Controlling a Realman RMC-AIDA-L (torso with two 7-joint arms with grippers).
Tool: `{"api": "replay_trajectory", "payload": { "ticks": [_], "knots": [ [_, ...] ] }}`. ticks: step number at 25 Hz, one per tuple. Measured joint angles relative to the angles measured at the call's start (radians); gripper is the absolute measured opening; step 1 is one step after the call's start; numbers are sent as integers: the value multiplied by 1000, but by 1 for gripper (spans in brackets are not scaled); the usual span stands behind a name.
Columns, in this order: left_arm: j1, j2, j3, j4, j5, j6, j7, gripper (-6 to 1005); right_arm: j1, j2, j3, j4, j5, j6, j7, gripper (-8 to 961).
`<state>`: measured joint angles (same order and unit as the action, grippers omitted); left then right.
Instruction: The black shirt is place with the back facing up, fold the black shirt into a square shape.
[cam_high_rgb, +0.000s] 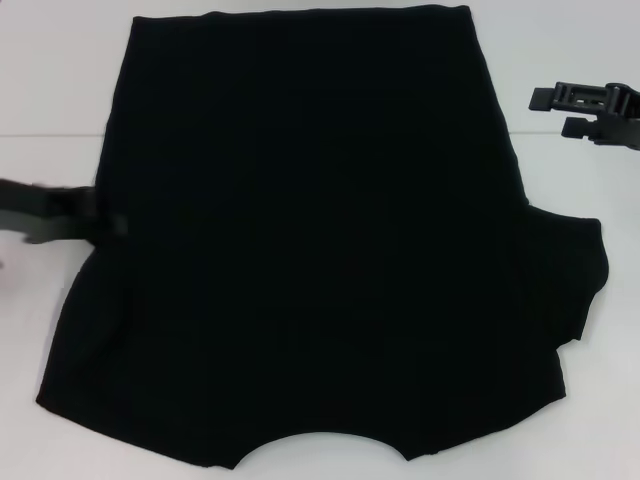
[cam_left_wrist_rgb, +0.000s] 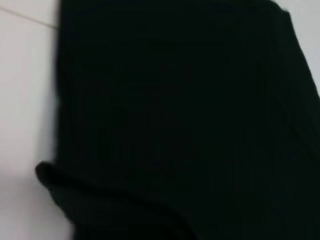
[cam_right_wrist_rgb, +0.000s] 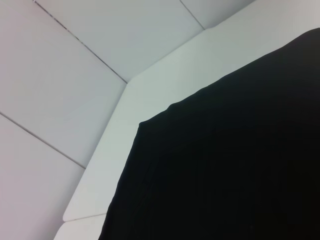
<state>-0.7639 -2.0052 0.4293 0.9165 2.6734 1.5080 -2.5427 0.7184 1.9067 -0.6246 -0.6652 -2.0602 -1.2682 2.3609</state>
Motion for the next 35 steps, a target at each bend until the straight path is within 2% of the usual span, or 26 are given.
{"api": "replay_trajectory", "payload": {
  "ticks": [3, 5, 9, 11, 16, 18, 20, 25, 30, 35],
  "knots": [
    [-7, -16, 112, -7, 0, -13, -8, 58, -2, 0, 1, 1, -1, 2, -1, 925],
    [-8, -18, 147, -14, 0, -19, -21, 63, -2, 0, 1, 1, -1, 6, -2, 925],
    [-3, 0, 166, -21, -29, 81, 10, 73, -5, -1, 2, -1, -2, 6, -2, 925],
    [6, 6, 157, -11, -43, 116, 32, 99, -5, -2, 2, -2, -1, 8, -2, 924],
    [76, 18, 44, 36, -166, 161, 122, 214, -5, -4, -6, -8, -5, -9, -1, 924],
    [101, 23, -3, 22, -203, 192, 202, 260, -6, -7, -9, -9, -20, -30, -5, 924],
    [119, 18, -32, 13, -226, 227, 308, 330, -7, -13, -10, -15, -67, -68, -6, 925],
    [158, -10, -37, 10, -293, 238, 438, 556, -23, -25, 2, -66, -233, -170, 51, 890],
    [148, -13, -34, 4, -297, 218, 439, 748, -50, -31, 4, -101, -341, -235, 148, 847],
    [133, -13, -34, -11, -298, 198, 439, 779, -69, -34, 6, -94, -365, -253, 158, 794]
  ]
}}
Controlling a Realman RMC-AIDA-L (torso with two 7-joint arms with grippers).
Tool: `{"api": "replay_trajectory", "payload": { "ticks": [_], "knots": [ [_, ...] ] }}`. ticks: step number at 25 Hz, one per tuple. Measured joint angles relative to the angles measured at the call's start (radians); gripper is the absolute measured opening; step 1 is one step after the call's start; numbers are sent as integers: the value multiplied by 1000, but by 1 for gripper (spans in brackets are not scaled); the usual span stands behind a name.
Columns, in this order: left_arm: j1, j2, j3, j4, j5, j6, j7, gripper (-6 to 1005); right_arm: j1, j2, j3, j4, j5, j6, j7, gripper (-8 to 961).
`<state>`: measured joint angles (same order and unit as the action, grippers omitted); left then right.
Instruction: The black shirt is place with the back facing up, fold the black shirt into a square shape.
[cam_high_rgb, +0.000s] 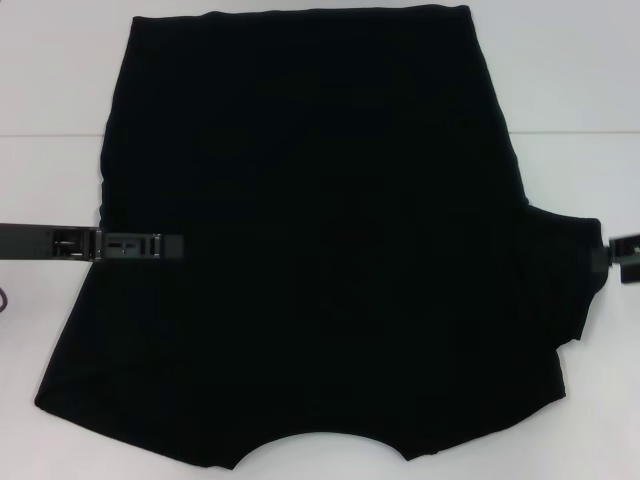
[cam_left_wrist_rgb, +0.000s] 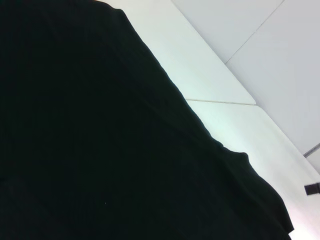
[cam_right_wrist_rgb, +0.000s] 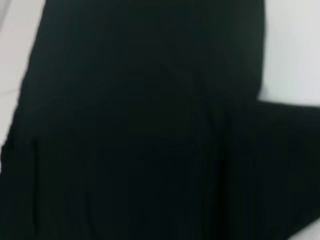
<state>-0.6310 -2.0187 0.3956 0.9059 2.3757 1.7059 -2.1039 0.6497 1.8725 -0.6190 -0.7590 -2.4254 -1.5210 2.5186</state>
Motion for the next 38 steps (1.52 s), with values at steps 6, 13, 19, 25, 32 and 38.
{"api": "replay_trajectory", "payload": {
  "ticks": [6, 13, 19, 25, 32, 38],
  "knots": [
    [-5, -1, -5, -12, 0, -12, -2, 778, -6, 1, 0, 5, -76, -18, 19, 683],
    [-6, -11, -4, -14, -1, -37, -3, 779, -8, 15, -9, 58, -83, 47, 24, 506],
    [-6, -14, -8, -15, -1, -41, -3, 779, 11, 23, -13, 136, -84, 134, 21, 410],
    [-3, -17, -10, -15, -1, -53, -3, 778, 27, 30, -14, 180, -84, 199, 24, 402],
    [-1, -18, -11, -15, -9, -61, -3, 778, 50, 33, -14, 223, -84, 255, 25, 391],
    [2, -18, -11, -15, -26, -62, -2, 778, 58, 37, -12, 218, -77, 261, 24, 382]
  ]
}}
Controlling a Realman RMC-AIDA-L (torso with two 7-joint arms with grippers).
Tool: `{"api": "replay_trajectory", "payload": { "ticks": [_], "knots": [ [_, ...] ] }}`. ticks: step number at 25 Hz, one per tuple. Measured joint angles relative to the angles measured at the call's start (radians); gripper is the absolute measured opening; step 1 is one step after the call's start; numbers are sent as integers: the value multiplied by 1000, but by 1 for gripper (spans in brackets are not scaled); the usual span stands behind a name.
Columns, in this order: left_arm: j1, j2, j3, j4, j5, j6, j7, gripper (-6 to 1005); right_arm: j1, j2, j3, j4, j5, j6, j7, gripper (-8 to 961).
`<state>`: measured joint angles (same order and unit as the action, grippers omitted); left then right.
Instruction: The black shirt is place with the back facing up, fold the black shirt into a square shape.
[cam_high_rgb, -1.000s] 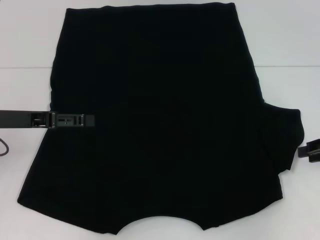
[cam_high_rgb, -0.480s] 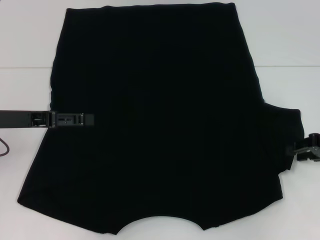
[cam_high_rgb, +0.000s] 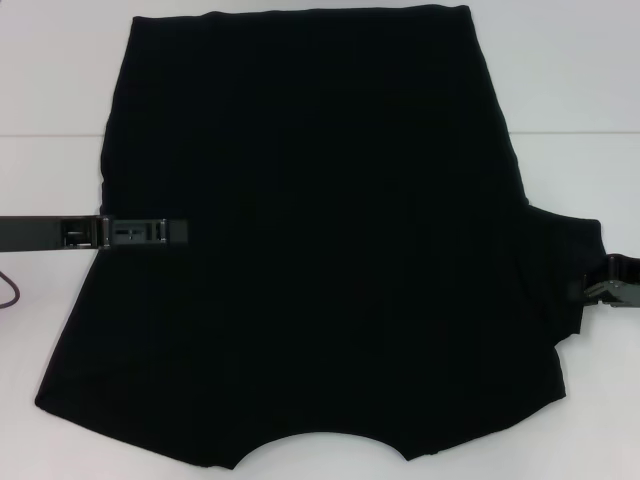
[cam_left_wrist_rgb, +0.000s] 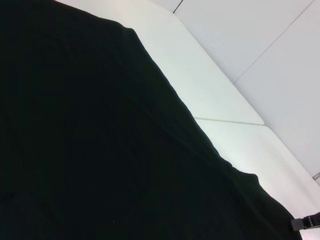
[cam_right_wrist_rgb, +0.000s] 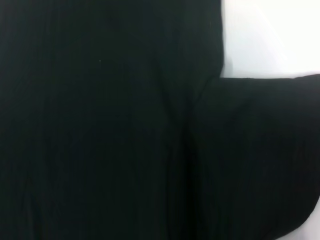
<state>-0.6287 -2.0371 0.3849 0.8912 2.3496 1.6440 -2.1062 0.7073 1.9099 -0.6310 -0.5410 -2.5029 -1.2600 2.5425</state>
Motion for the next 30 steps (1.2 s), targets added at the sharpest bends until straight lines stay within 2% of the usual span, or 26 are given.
{"api": "replay_trajectory", "payload": {
  "ticks": [2, 8, 9, 13, 17, 24, 27, 30],
  "knots": [
    [0, 1, 0, 0, -1, -2, 0, 779, 2, 0, -1, 0, -1, 0, 0, 379],
    [-1, 5, 0, 0, -3, -5, 0, 779, -4, -8, 6, -3, -2, -1, 1, 166],
    [-1, 6, 0, 1, -4, -4, 0, 779, -14, -16, 22, -17, 0, 2, 1, 135],
    [2, 6, 0, 4, -11, -4, 0, 779, -29, -21, 66, -52, 1, 14, 0, 10],
    [10, 7, -1, 5, -36, 2, -1, 778, -31, -24, 117, -96, 11, 15, -7, 11],
    [12, 9, -8, 7, -53, 1, -6, 779, 17, -19, 114, -106, 69, -27, -10, 13],
    [11, 9, -13, 4, -53, -3, -6, 779, 46, -11, 77, -105, 92, -38, -15, 14],
    [10, 9, -14, 3, -55, -11, -6, 779, 85, 6, -3, -89, 89, -29, -21, 15]
  ]
}}
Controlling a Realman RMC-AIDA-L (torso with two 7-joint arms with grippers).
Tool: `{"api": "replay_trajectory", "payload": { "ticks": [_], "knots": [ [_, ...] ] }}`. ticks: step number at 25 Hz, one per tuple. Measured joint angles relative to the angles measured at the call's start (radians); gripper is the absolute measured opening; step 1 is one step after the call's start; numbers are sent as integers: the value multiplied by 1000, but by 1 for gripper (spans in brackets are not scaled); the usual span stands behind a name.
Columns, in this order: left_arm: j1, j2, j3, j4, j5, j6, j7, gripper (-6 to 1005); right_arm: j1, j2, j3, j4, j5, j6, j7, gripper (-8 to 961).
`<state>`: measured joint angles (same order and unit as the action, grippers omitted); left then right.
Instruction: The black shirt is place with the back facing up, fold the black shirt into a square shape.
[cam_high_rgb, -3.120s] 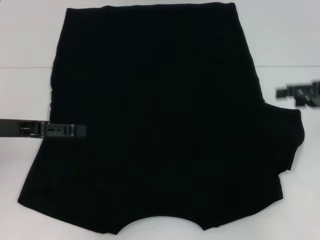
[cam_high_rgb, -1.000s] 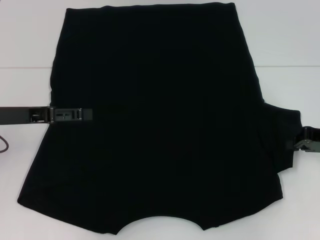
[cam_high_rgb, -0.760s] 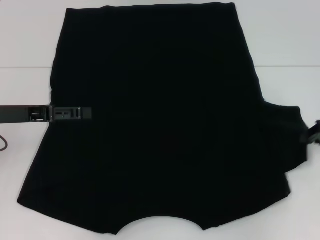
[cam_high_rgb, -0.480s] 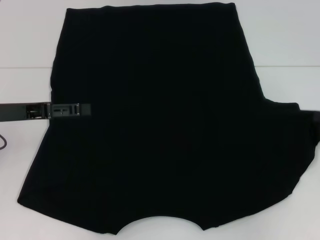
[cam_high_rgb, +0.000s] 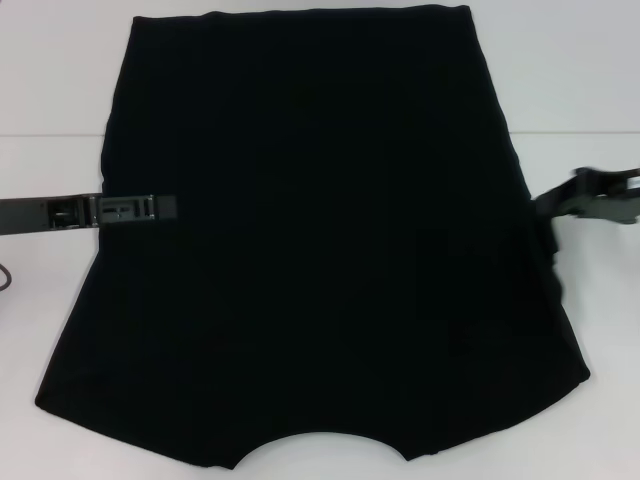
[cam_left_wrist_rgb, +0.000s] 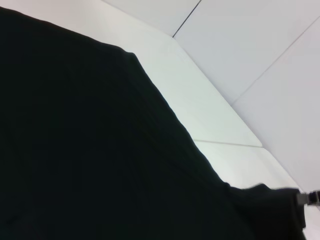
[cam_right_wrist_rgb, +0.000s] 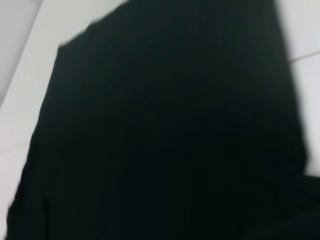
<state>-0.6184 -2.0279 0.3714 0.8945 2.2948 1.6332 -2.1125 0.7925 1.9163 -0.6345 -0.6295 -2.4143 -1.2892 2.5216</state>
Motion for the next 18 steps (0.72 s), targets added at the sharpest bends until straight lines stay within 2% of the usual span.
{"api": "replay_trajectory", "payload": {
  "ticks": [5, 9, 18],
  "knots": [
    [2, 0, 0, -3, -2, -24, 2, 778, 53, 38, -184, 11, -1, 56, -1, 16],
    [4, 0, -6, -3, -3, -30, 4, 775, 83, 59, -330, 18, -14, 81, -2, 18],
    [4, 0, -22, -3, -14, -32, 8, 753, 110, 69, -369, 4, -39, 108, -13, 20]
  ]
}}
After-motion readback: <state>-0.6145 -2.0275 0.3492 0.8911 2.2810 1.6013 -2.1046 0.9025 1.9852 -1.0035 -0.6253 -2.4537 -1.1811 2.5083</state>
